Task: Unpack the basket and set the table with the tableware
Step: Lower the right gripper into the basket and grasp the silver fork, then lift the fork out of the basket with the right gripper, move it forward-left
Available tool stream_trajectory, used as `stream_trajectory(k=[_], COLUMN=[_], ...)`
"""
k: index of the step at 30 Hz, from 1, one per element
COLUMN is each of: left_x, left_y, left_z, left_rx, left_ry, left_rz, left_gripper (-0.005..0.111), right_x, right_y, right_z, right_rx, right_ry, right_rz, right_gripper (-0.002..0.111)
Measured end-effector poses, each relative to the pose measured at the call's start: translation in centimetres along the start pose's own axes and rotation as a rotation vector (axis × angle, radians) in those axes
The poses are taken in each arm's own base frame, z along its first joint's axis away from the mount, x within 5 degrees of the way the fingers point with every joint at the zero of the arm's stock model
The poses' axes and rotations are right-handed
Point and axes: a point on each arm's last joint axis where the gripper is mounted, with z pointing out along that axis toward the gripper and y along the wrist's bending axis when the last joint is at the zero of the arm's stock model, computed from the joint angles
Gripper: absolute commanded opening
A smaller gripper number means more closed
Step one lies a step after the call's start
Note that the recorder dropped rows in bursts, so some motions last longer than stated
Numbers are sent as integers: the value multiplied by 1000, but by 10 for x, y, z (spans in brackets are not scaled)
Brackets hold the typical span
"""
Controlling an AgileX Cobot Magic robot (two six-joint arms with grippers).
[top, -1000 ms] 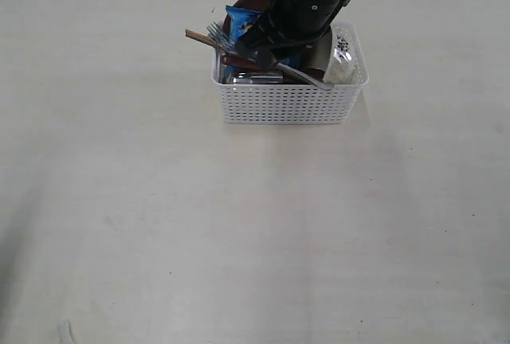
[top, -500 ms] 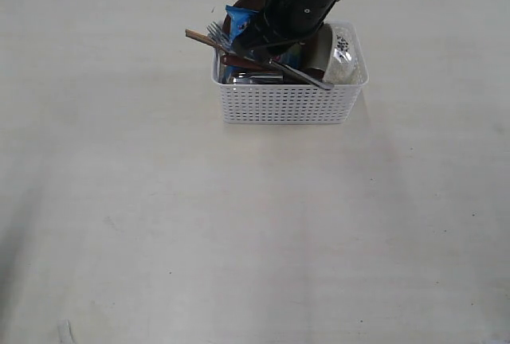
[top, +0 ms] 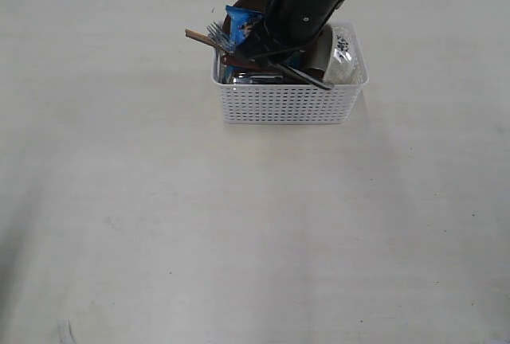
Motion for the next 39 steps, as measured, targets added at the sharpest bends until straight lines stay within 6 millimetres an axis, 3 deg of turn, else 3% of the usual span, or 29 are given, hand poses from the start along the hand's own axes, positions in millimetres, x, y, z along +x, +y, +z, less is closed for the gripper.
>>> stream_trajectory(k=[13, 23, 32, 37, 39], left_x=[0, 0, 0, 0, 0], left_y=[0, 0, 0, 0, 0], left_z=[0, 0, 0, 0, 0], left_rx=[0, 0, 0, 0, 0], left_ry=[0, 0, 0, 0, 0], left_rz=[0, 0, 0, 0, 0], left_gripper=[0, 0, 0, 0, 0], right_x=[6, 4, 3, -1, -4], right_y=[0, -1, 0, 0, 0], right_z=[20, 19, 16, -1, -17], right_rx=[-7, -2, -2, 9, 17], right_ry=[46, 42, 36, 2, -32], right_rz=[0, -6, -12, -17, -19], right_gripper=[42, 0, 0, 0, 0])
